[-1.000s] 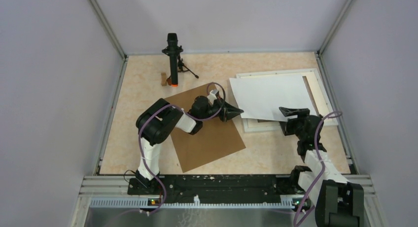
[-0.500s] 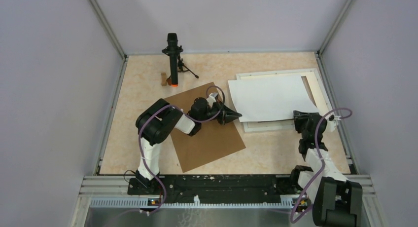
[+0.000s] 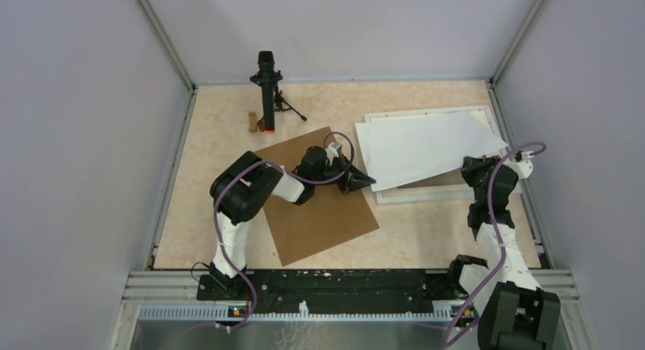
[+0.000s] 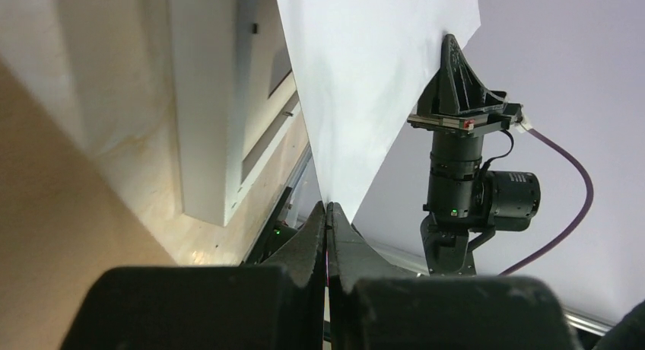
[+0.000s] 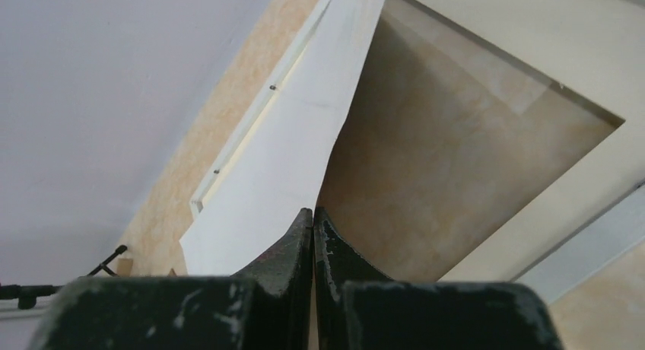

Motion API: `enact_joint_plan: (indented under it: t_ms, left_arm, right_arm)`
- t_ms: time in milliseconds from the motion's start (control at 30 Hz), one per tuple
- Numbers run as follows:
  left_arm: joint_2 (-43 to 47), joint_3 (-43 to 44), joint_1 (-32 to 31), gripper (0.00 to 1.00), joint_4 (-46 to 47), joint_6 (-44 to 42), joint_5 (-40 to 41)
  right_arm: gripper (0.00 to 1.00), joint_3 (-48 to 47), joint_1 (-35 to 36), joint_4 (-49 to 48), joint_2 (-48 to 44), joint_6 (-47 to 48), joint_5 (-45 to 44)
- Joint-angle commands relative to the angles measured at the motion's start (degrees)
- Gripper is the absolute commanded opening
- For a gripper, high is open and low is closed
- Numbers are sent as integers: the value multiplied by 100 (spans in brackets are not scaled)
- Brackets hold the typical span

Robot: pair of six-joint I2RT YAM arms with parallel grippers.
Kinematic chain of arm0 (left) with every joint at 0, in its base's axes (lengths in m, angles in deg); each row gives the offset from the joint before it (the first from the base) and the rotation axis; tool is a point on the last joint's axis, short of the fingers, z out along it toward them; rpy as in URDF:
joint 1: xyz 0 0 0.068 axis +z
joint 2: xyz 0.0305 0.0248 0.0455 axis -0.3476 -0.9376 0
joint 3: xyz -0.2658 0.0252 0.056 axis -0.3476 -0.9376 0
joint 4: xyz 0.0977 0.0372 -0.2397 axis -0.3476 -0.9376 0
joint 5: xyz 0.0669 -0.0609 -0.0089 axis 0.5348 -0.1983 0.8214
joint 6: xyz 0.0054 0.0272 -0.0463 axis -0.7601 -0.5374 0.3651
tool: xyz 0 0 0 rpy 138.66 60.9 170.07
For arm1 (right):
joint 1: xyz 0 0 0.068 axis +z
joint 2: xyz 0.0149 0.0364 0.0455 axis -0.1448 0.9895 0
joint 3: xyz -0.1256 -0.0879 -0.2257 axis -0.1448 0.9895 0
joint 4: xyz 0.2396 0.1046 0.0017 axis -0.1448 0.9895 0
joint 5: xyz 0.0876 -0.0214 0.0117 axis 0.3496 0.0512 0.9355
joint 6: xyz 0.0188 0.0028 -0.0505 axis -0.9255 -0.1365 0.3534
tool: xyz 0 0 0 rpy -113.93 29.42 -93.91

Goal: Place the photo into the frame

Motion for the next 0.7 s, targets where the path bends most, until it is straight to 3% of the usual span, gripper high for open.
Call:
enact_joint_plan:
  t_ms: [0,233,667]
  left_arm:
    - [-22,432,-46,0,-179,-286,-115]
    - [-291,1182,-65,0,-873,-635,-173]
    - [-832,1938,-102,0,-1309,-724,-177]
  right_arm:
    - [0,-406,-74,269,-210,585,-428]
    - [0,-372,-345,-80,81,630,-578]
    - [0,-483,-789,-622,975,632,-226]
